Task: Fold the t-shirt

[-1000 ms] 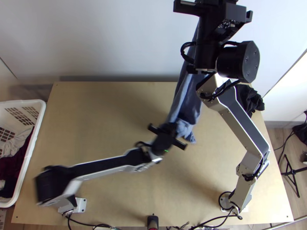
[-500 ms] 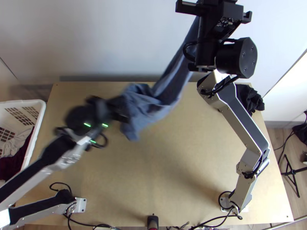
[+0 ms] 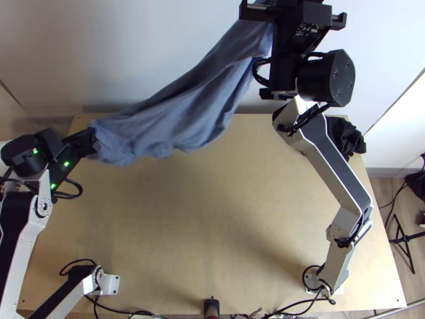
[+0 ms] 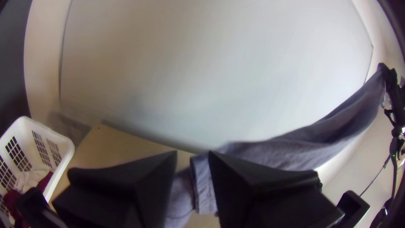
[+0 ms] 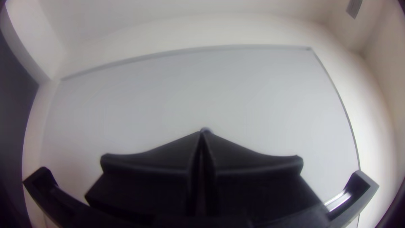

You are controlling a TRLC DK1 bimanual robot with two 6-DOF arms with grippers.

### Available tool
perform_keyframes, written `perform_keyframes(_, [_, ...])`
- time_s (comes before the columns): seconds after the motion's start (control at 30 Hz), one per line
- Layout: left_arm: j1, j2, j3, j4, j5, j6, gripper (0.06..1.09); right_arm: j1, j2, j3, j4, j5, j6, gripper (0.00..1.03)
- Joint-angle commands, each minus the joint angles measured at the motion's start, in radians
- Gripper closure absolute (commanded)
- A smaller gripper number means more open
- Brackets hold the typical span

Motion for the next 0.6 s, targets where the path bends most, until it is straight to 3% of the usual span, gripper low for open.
perform_keyframes(0.0, [0.104, -0.033, -0.062, -0.006, 0.078, 0.002, 0.44, 0.022, -0.004, 0.003, -0.003, -0.002, -0.008, 1.0])
perform_keyframes(0.33, [-0.011, -0.108, -0.105, 0.003, 0.078, -0.019, 0.44, 0.061, -0.018, 0.003, -0.003, -0.002, -0.046, 1.0])
perform_keyframes(0.47, [-0.2, -0.171, -0.136, 0.0, 0.075, -0.071, 0.44, 0.075, -0.019, 0.003, -0.003, -0.003, -0.06, 1.0])
perform_keyframes(0.57, [-0.47, -0.177, -0.159, 0.034, -0.071, -0.09, 0.41, 0.087, -0.019, 0.003, -0.002, -0.002, -0.065, 1.0])
